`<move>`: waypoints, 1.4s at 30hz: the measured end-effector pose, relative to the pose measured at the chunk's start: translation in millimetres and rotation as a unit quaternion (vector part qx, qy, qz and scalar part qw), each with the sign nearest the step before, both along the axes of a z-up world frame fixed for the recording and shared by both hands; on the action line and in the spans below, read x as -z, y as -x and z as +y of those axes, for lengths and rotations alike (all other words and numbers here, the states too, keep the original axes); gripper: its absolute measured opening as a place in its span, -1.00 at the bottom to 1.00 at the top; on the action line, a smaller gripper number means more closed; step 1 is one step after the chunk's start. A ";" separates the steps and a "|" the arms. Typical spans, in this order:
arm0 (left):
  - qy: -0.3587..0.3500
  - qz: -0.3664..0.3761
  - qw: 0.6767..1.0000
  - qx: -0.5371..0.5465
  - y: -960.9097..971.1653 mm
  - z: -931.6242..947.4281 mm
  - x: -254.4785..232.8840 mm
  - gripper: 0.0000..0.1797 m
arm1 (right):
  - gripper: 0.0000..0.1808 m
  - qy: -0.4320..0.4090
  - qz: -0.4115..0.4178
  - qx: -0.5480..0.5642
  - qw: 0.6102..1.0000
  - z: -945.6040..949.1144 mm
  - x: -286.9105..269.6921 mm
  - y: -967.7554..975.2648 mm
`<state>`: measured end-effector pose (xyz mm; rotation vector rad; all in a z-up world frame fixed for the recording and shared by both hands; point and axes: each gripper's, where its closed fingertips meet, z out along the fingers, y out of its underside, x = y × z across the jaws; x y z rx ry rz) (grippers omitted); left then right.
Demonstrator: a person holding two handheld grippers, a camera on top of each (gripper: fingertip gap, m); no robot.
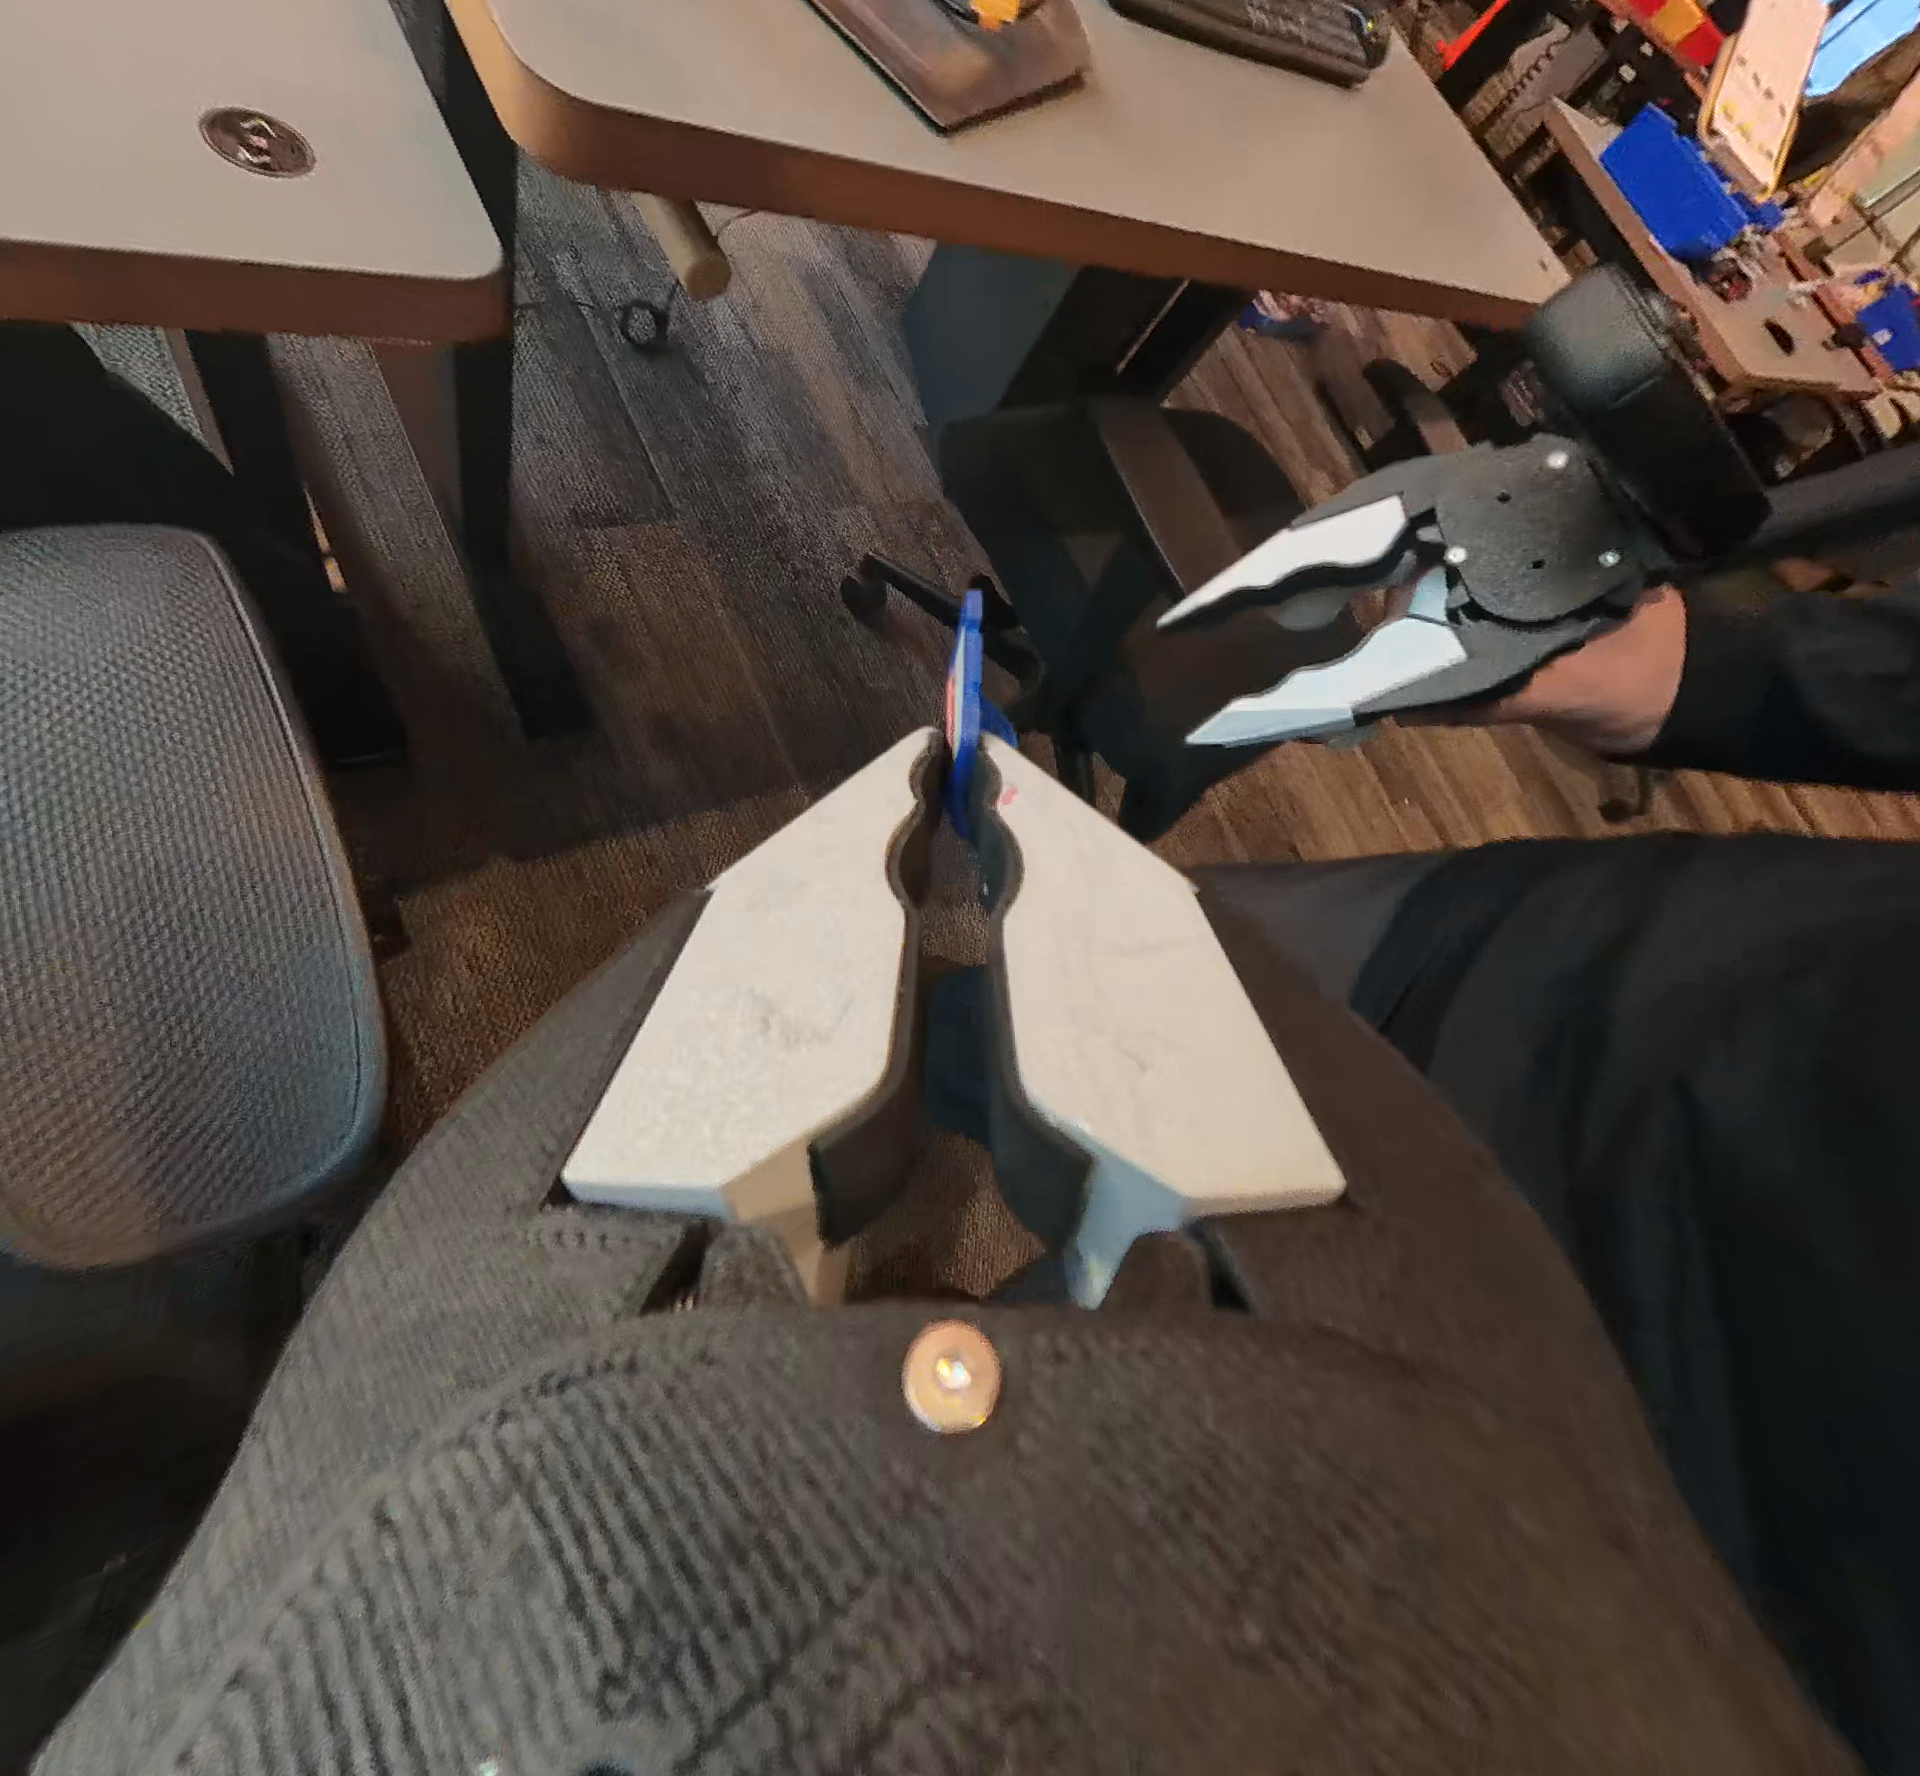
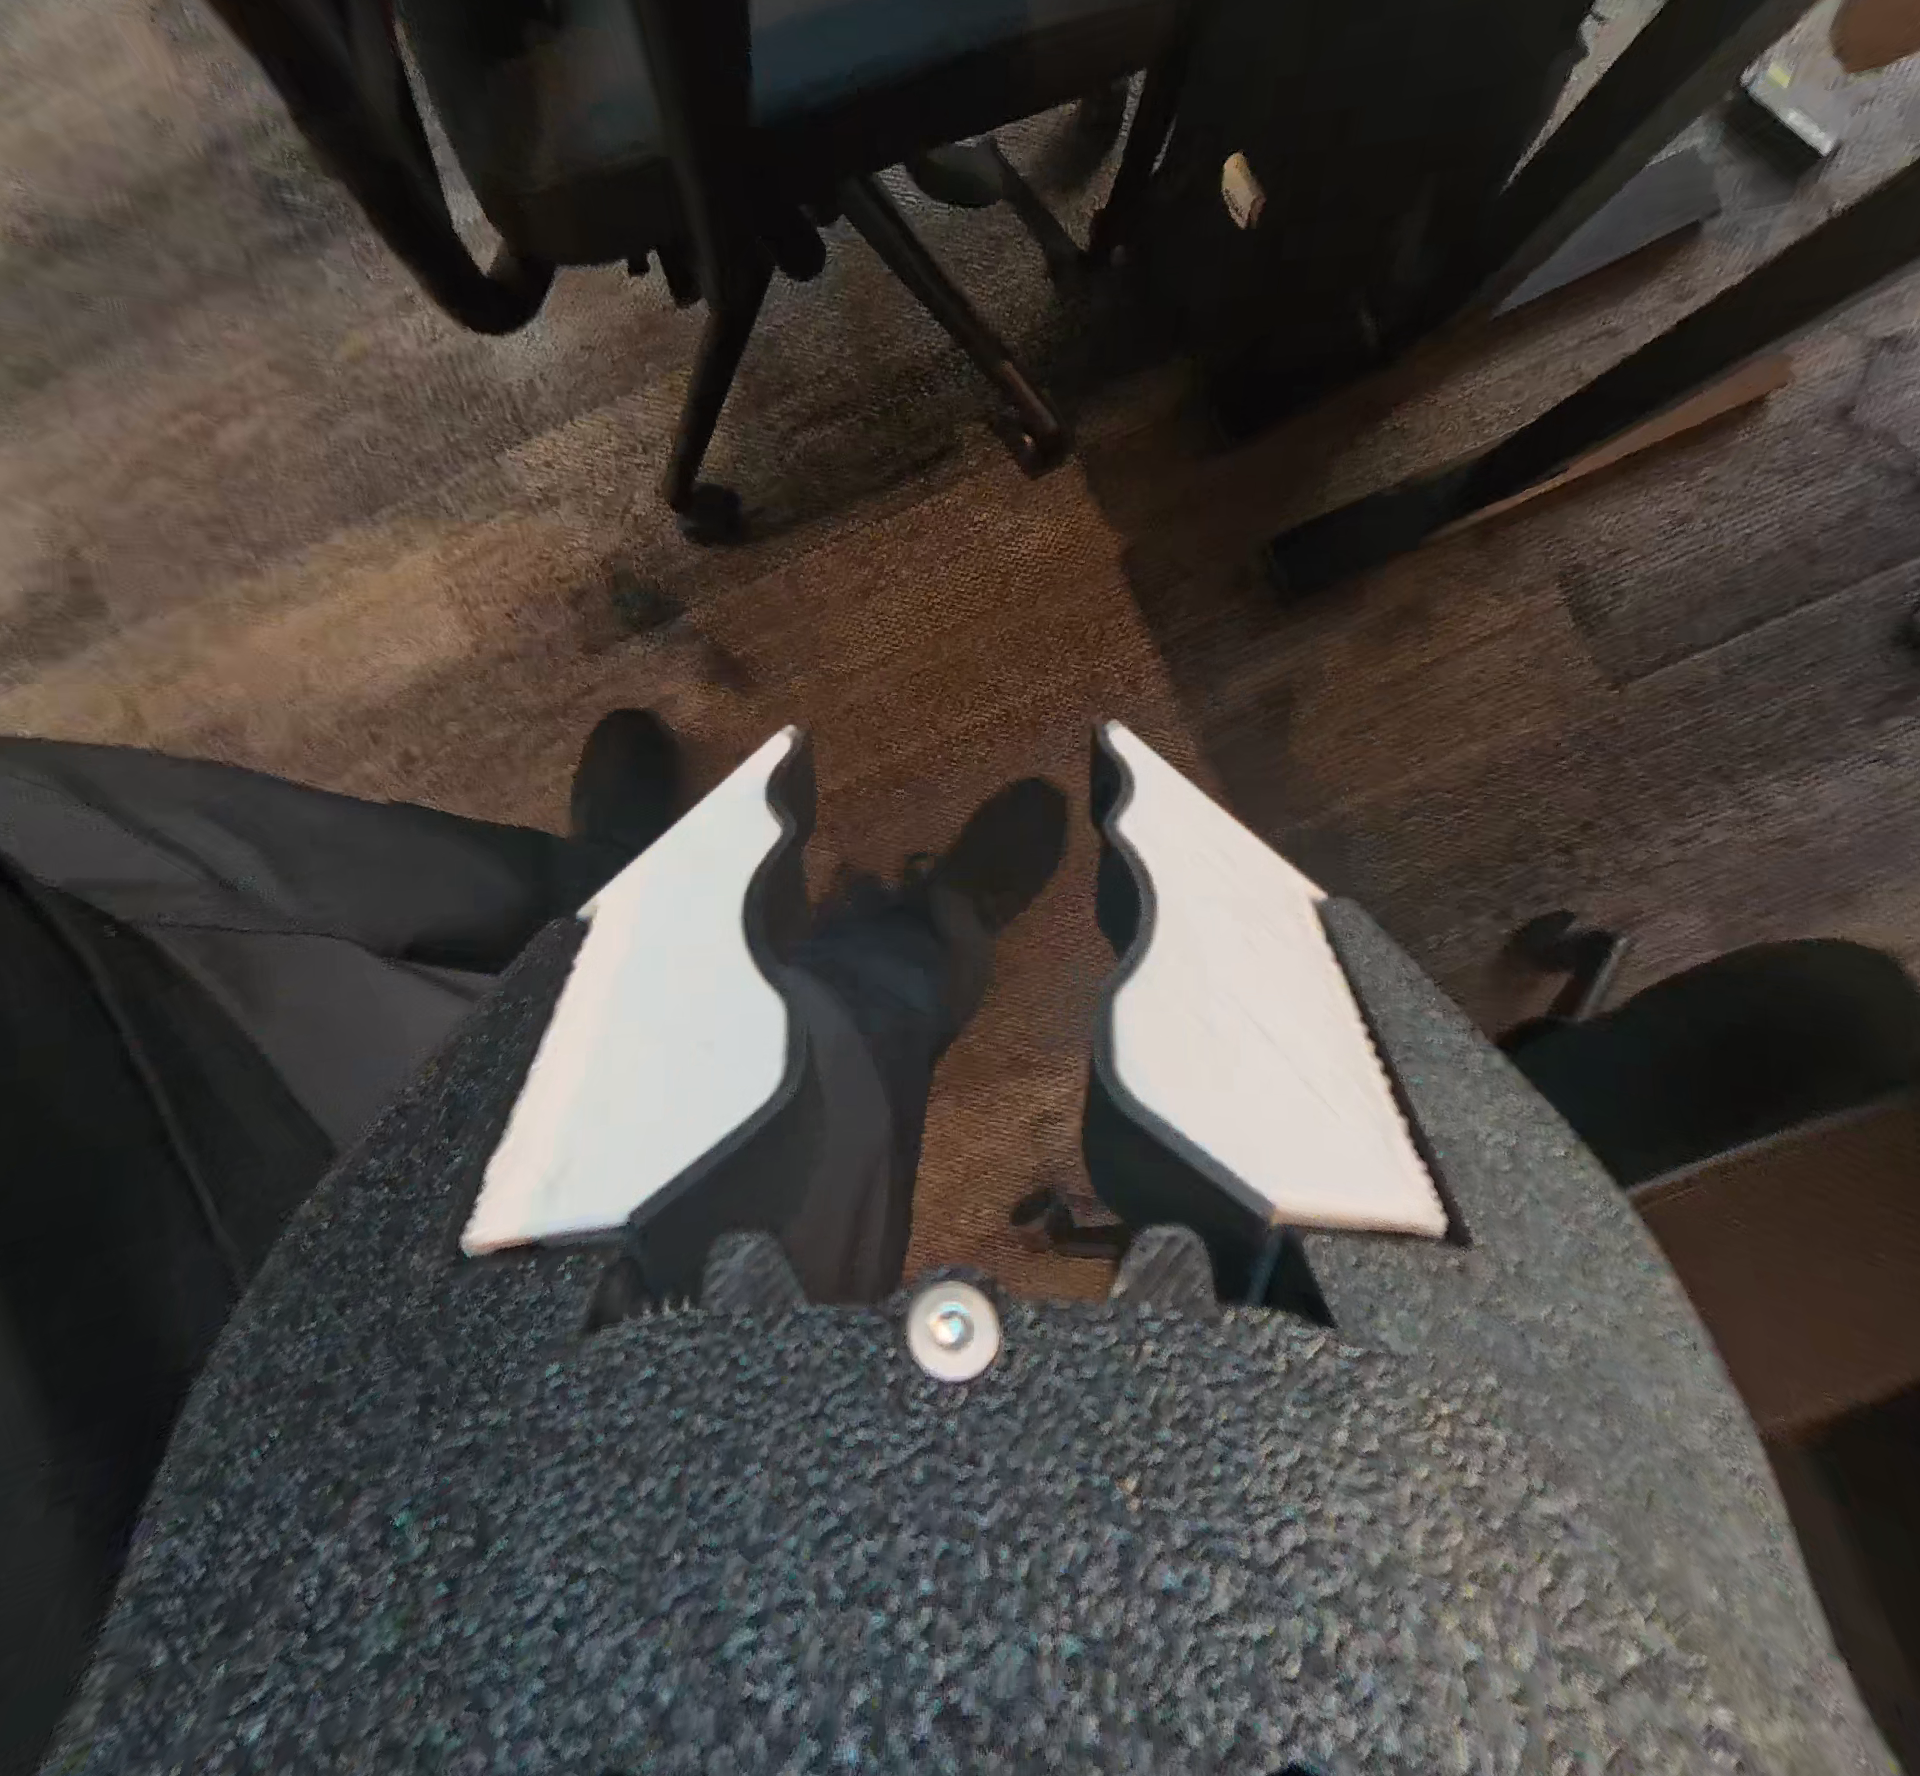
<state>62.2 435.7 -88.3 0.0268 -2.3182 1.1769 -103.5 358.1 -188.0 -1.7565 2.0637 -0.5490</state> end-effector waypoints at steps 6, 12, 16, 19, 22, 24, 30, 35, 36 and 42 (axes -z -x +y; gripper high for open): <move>-0.022 -0.042 0.998 -0.051 10.8 94.1 10.9 -0.98 | -0.45 -0.016 0.006 -0.066 0.998 29.4 11.1 9.2; -0.083 -0.011 0.978 -0.188 53.1 151.4 39.4 -0.99 | -0.46 -0.095 0.037 -0.166 0.981 68.8 65.7 21.1; -0.113 0.058 0.946 -0.297 97.4 184.6 67.2 -0.99 | -0.54 -0.130 0.092 -0.245 0.957 99.9 98.7 42.6; -0.127 0.068 0.929 -0.341 130.3 212.5 85.2 -0.99 | -0.59 -0.123 0.114 -0.309 0.936 121.6 108.3 49.5; -0.135 0.077 0.917 -0.368 153.6 235.1 112.2 -0.99 | -0.59 -0.117 0.145 -0.365 0.912 150.4 131.5 53.9; -0.146 0.076 0.908 -0.386 166.1 254.7 148.0 -0.99 | -0.59 -0.105 0.165 -0.393 0.898 173.5 162.8 51.9; -0.175 0.090 0.860 -0.471 192.4 321.9 304.3 -0.99 | -0.69 -0.094 0.194 -0.398 0.891 253.0 344.8 15.0; -0.183 0.124 0.821 -0.527 202.8 357.5 415.7 -0.99 | -0.73 -0.100 0.230 -0.370 0.894 286.1 516.1 0.7; -0.182 0.133 0.817 -0.530 199.0 362.2 427.7 -0.99 | -0.73 -0.097 0.237 -0.365 0.895 290.0 545.9 0.5; -0.171 0.143 0.810 -0.542 156.0 404.7 450.3 -0.99 | -0.74 -0.092 0.223 -0.316 0.918 309.4 671.7 -35.2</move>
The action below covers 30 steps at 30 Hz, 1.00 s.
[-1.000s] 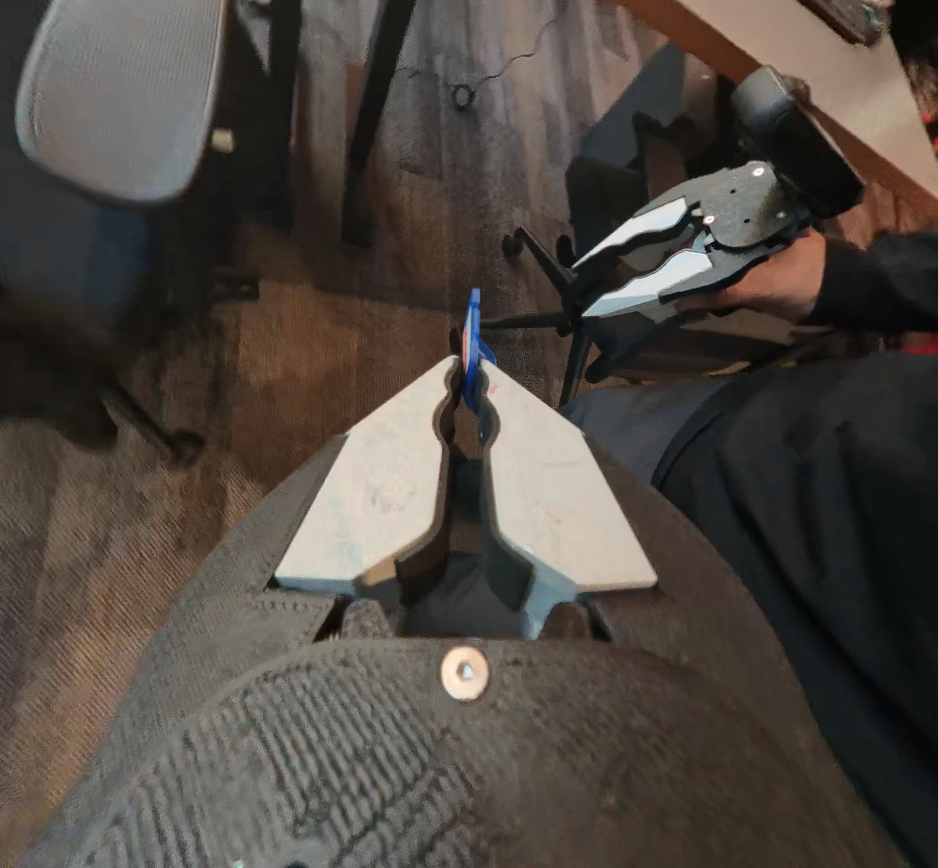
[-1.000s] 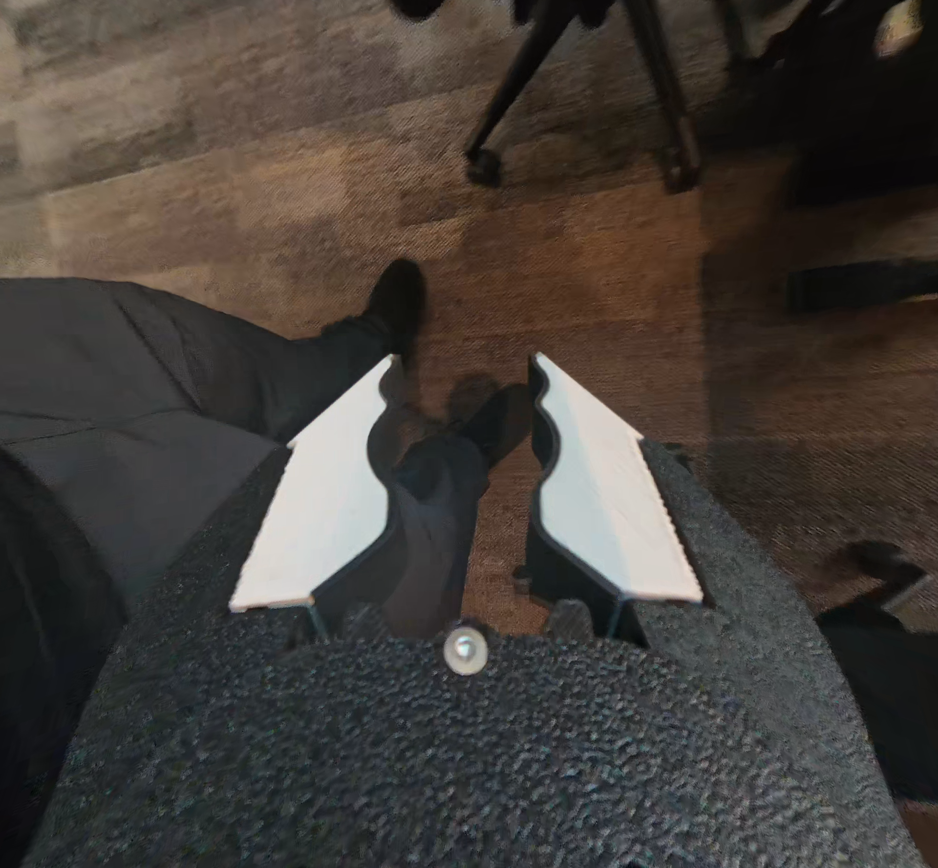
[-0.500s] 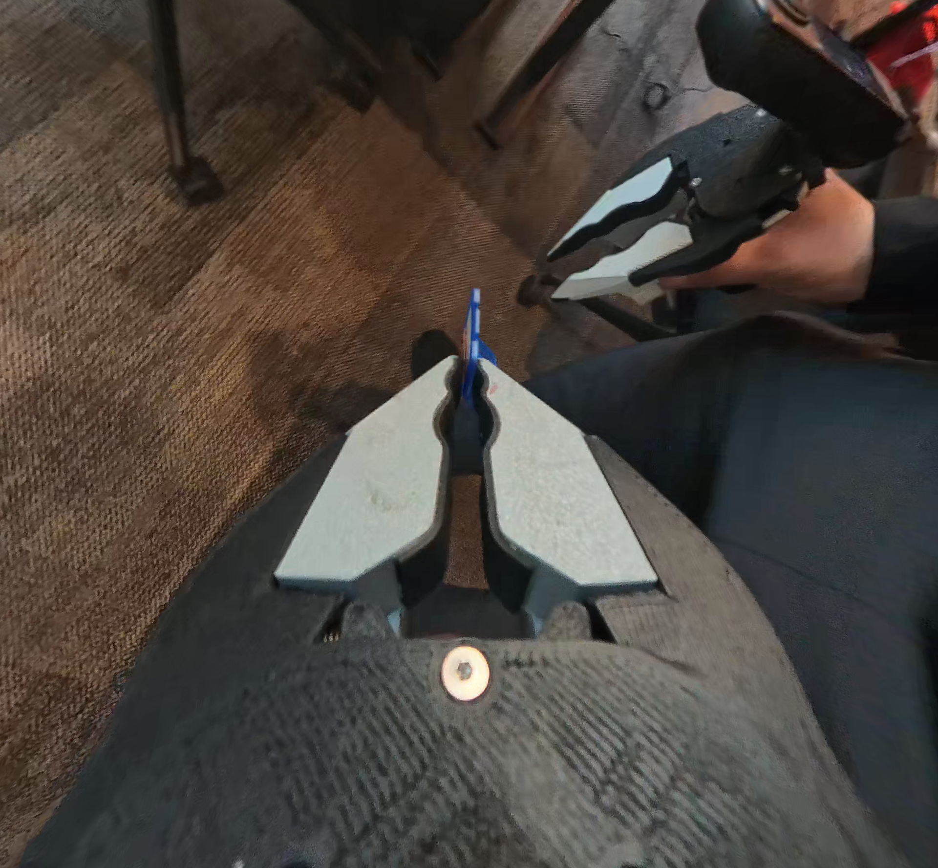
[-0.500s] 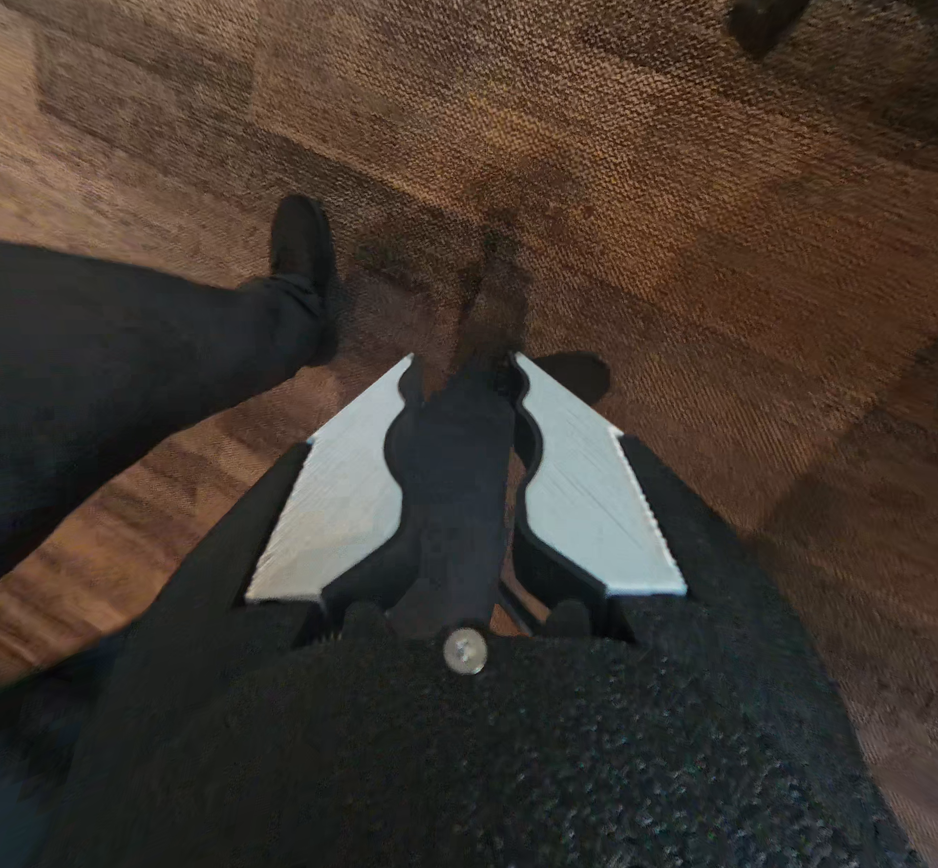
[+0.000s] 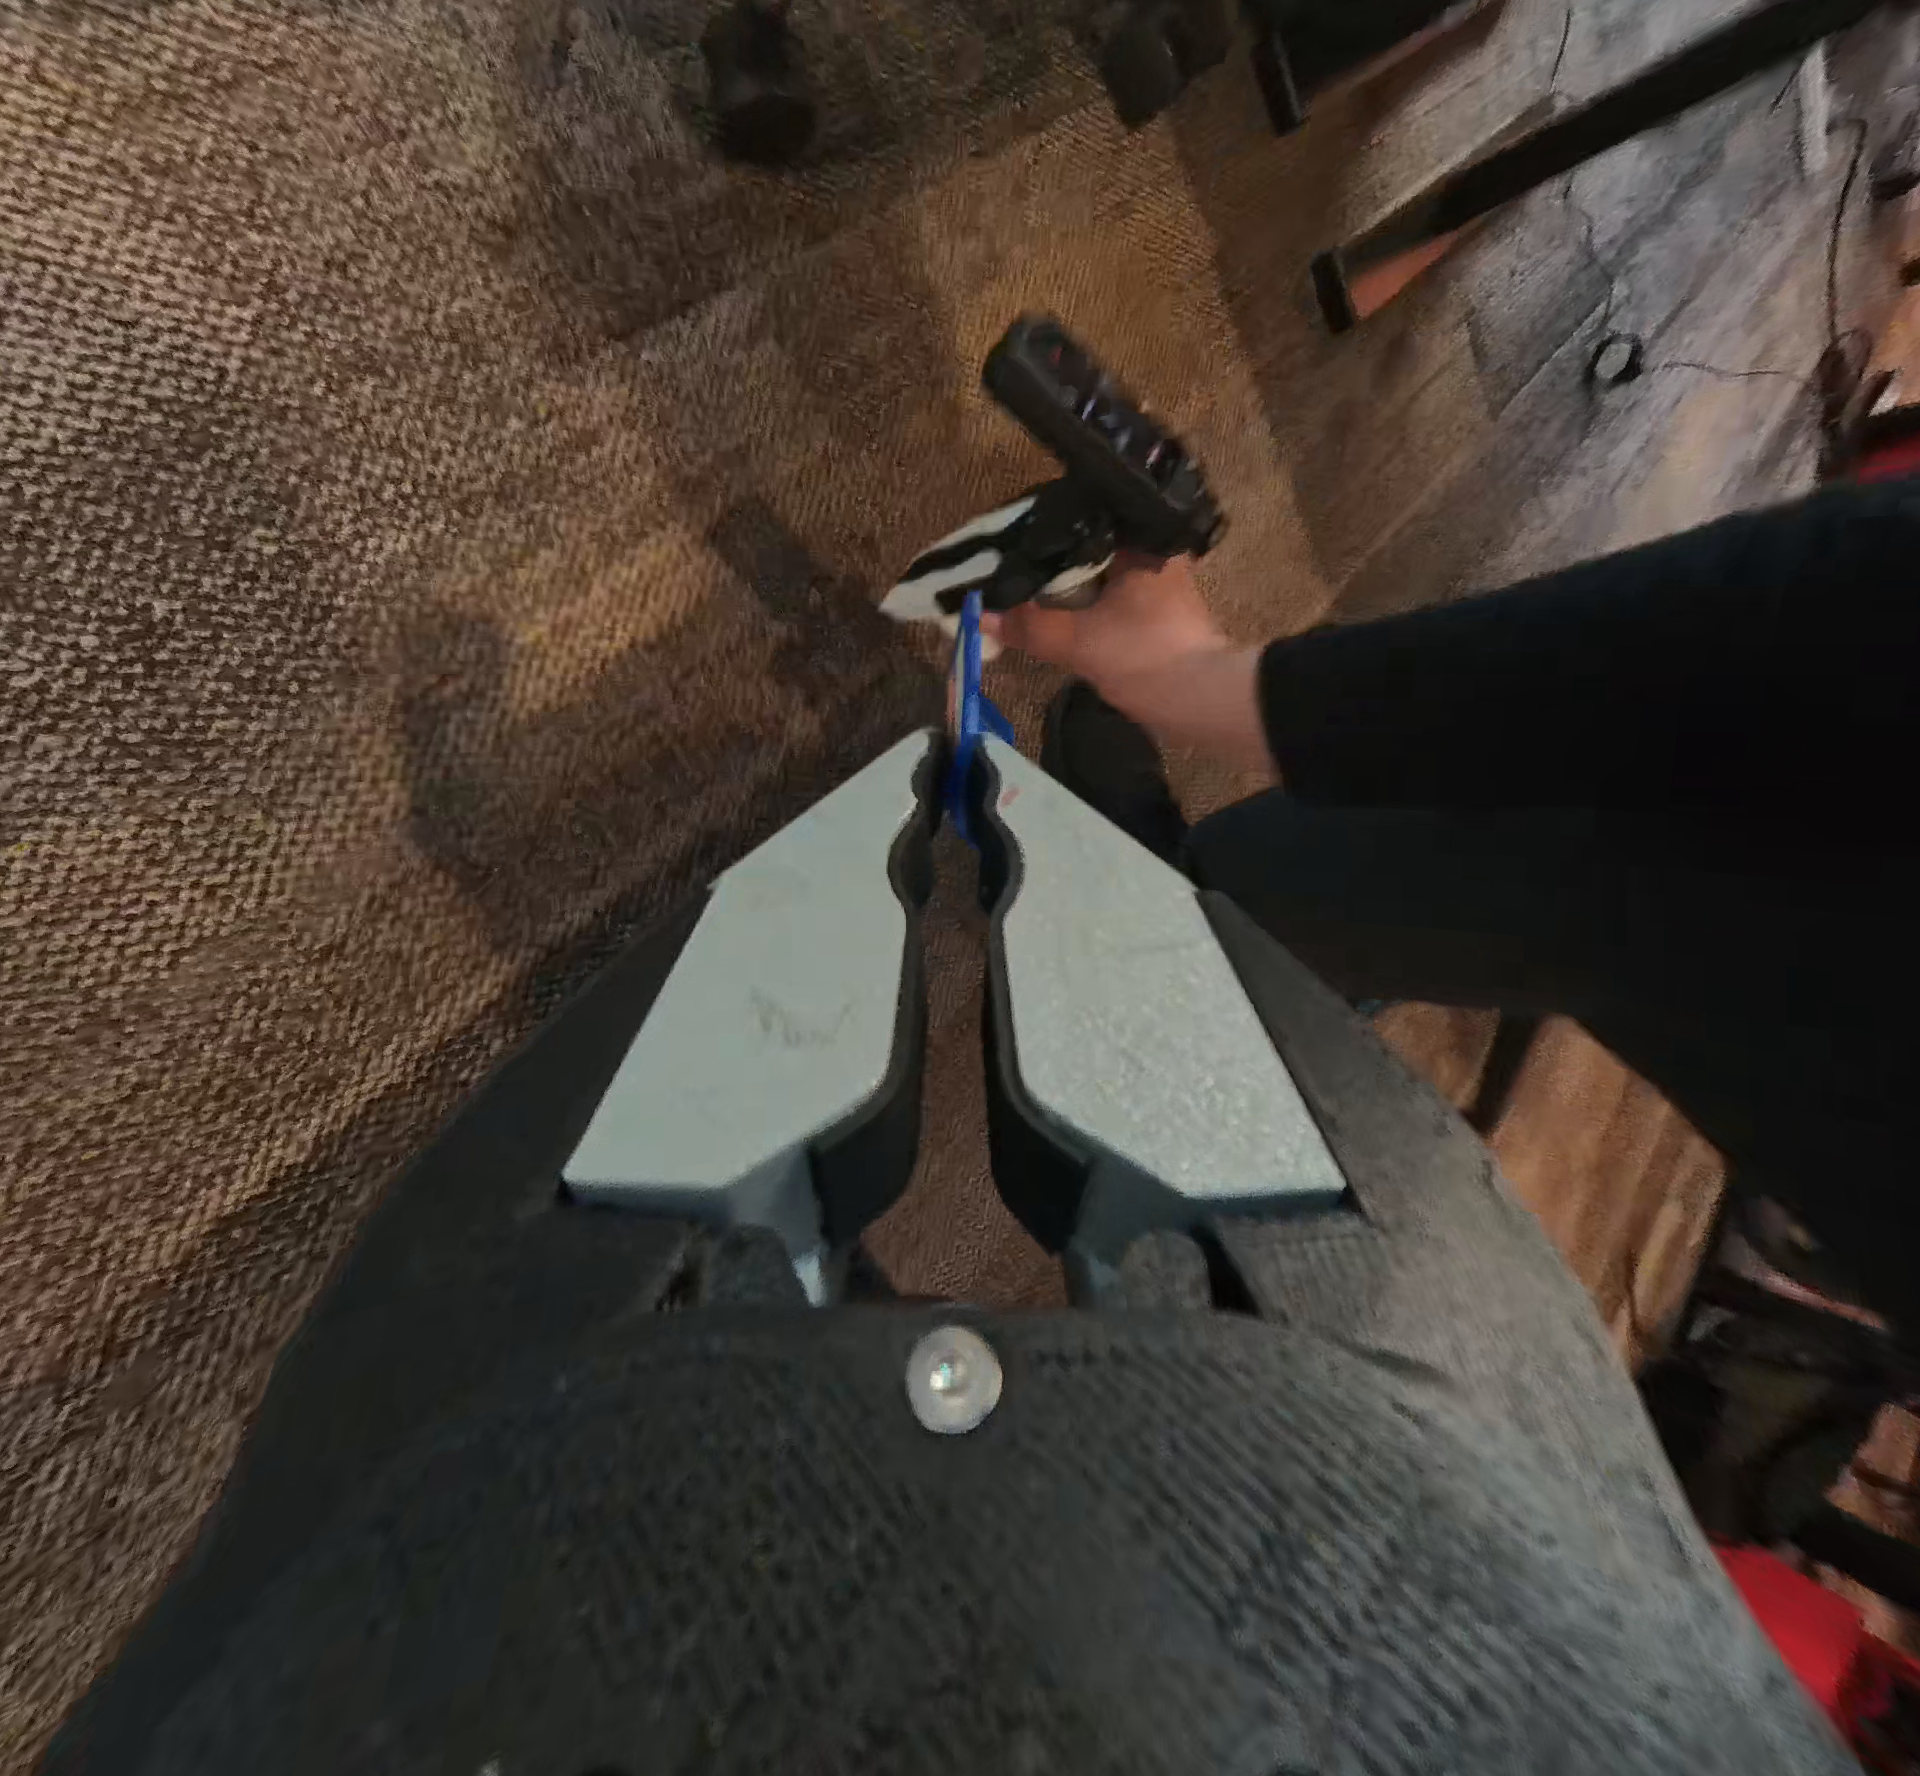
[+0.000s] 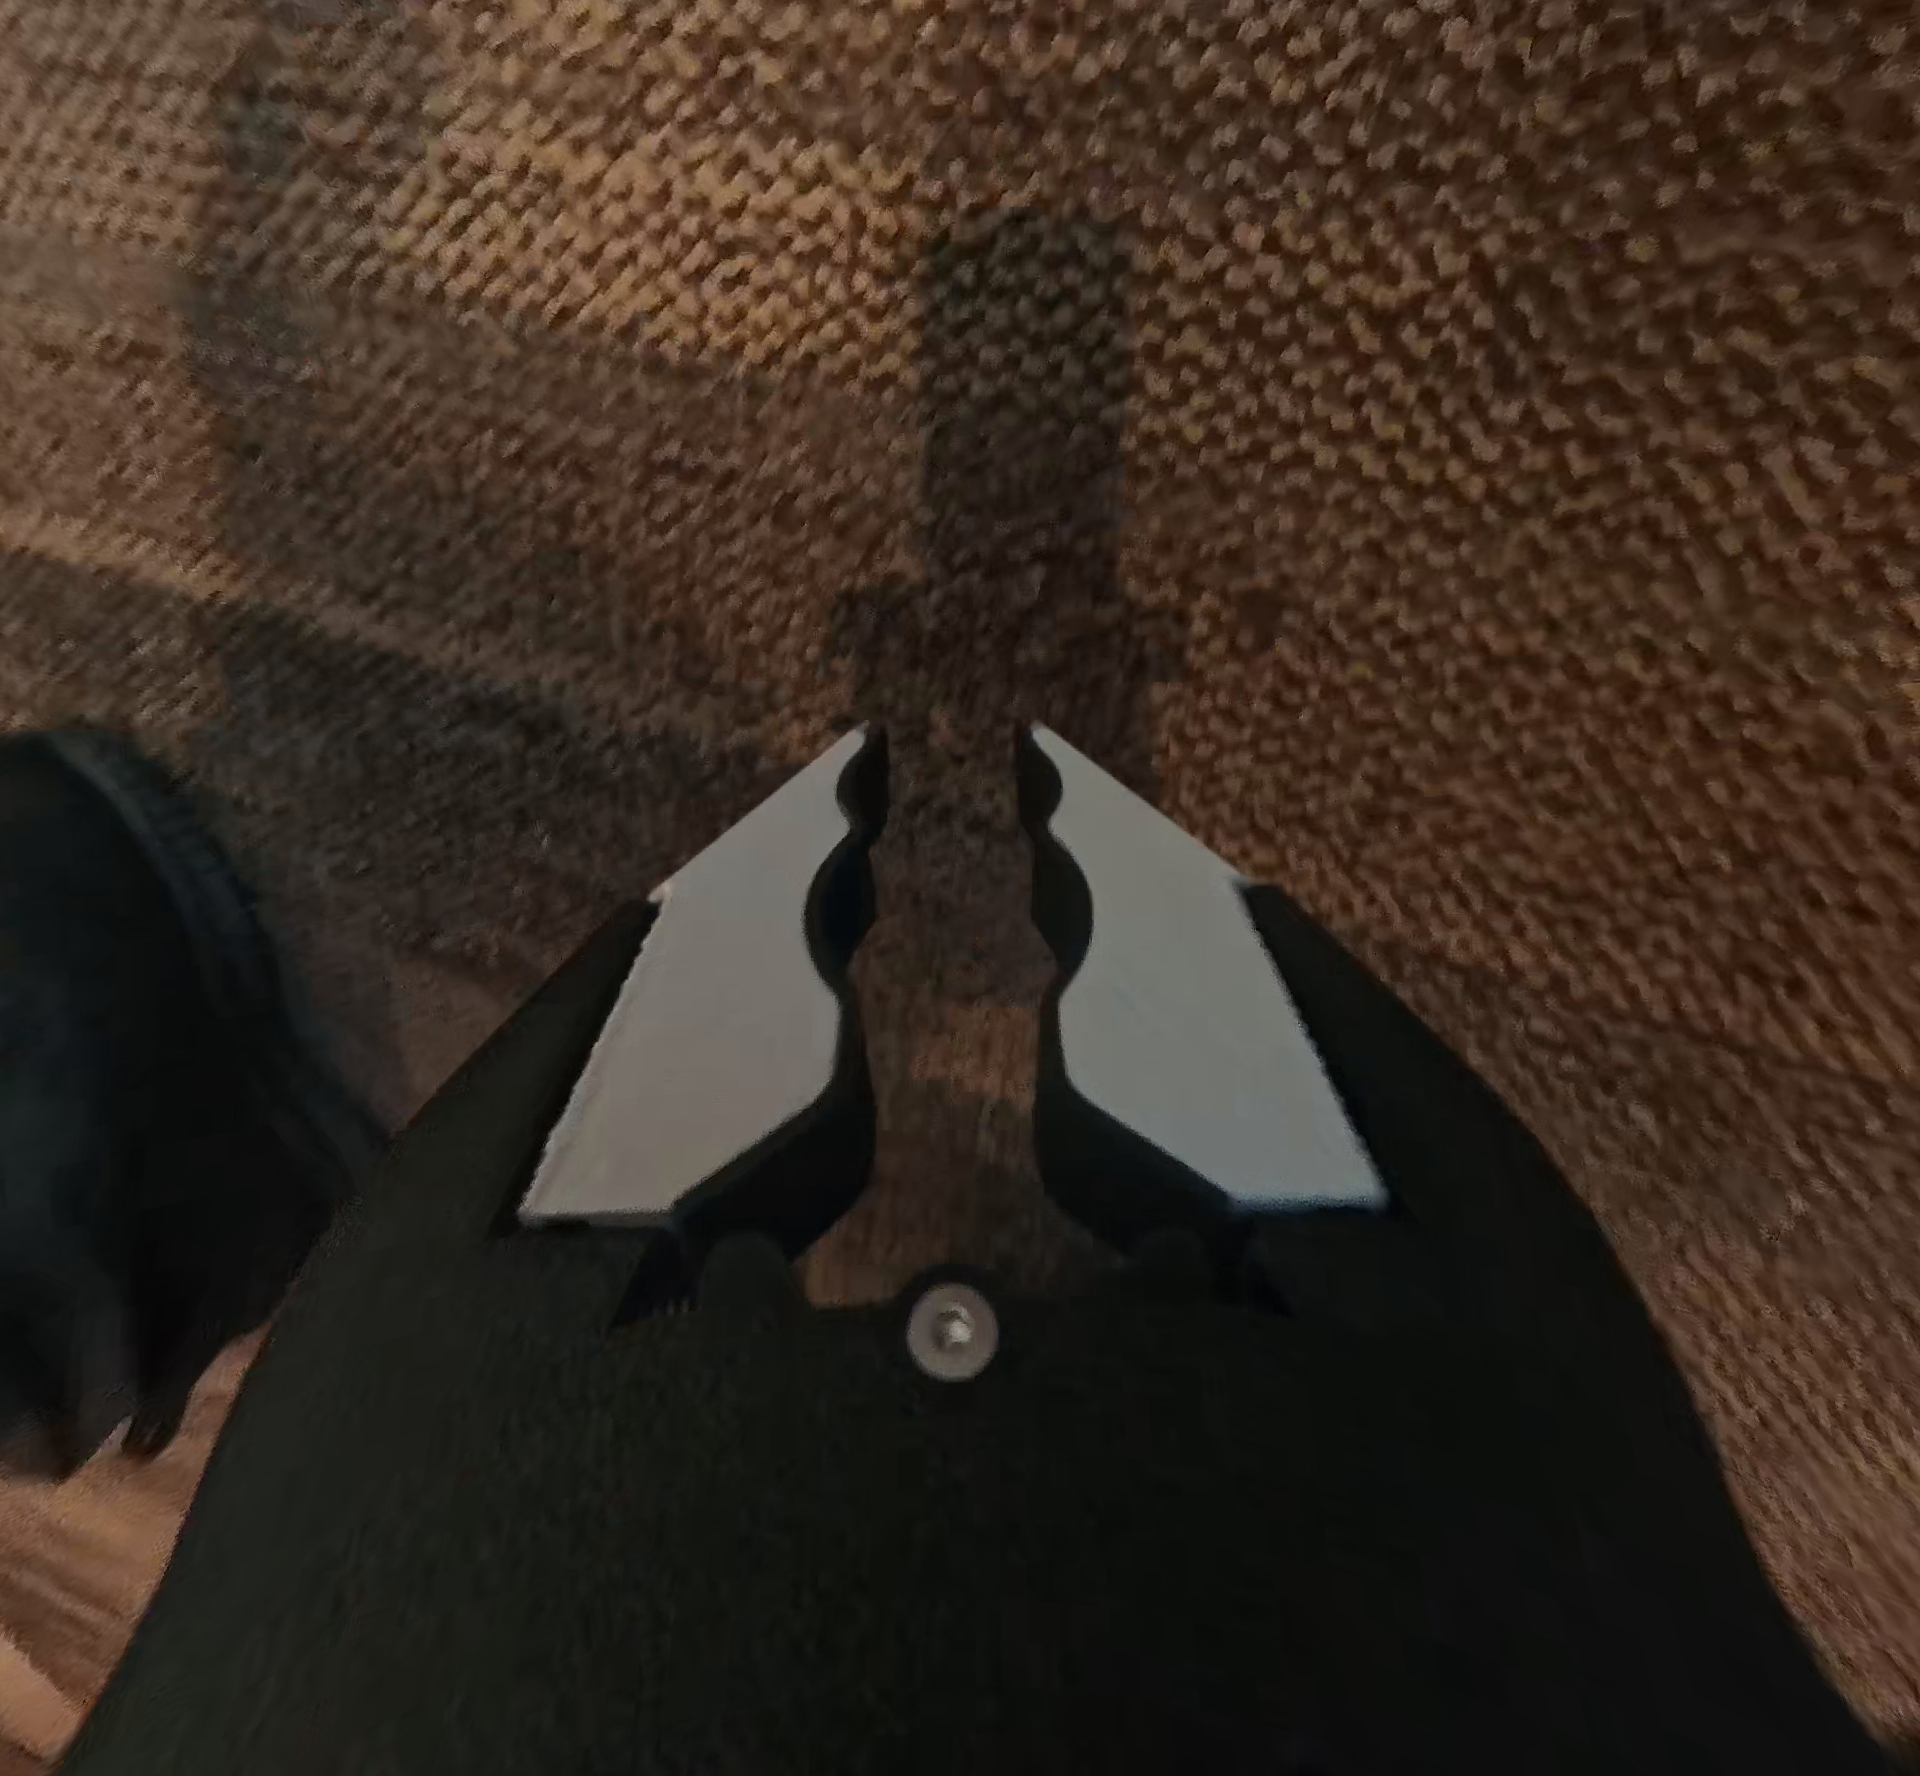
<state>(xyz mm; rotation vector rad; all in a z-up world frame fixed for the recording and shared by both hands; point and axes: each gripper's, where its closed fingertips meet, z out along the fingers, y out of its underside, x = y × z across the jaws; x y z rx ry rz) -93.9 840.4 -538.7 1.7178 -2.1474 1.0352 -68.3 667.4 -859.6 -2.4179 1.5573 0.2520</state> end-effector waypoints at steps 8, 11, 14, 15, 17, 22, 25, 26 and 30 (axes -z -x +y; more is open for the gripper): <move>0.005 -0.066 0.997 -0.025 -48.8 20.9 -12.6 -0.99 | -0.80 0.033 -0.051 -0.116 0.991 16.2 64.0 -15.4; 0.012 -0.061 0.998 -0.019 -46.8 17.7 -10.8 -0.99 | -0.83 0.044 -0.060 -0.125 0.989 12.9 72.1 -11.6; 0.015 -0.061 0.998 -0.014 -46.4 14.8 -10.6 -0.99 | -0.87 0.041 -0.065 -0.129 0.989 13.0 76.1 -8.0; 0.015 -0.062 0.998 -0.014 -46.9 15.1 -10.7 -0.99 | -0.88 0.041 -0.069 -0.129 0.988 12.9 76.4 -8.5; 0.019 -0.059 0.998 -0.016 -46.9 14.7 -10.2 -0.99 | -0.91 0.031 -0.069 -0.121 0.990 11.8 76.1 -9.2; 0.019 -0.052 0.998 -0.006 -41.0 9.8 -7.1 -0.99 | -0.93 0.017 -0.065 -0.128 0.990 12.4 74.8 -8.6; 0.018 -0.043 0.999 -0.003 -34.7 6.9 -3.9 -0.99 | -0.93 0.009 -0.071 -0.129 0.989 14.9 59.1 -10.3; 0.018 -0.040 0.999 -0.001 -33.2 5.6 -2.8 -0.99 | -0.93 0.008 -0.073 -0.129 0.989 14.6 49.1 -10.9; -0.012 -0.042 0.999 0.018 -22.6 -3.5 3.1 -0.99 | -0.93 -0.002 -0.073 -0.116 0.991 2.5 -37.1 -13.6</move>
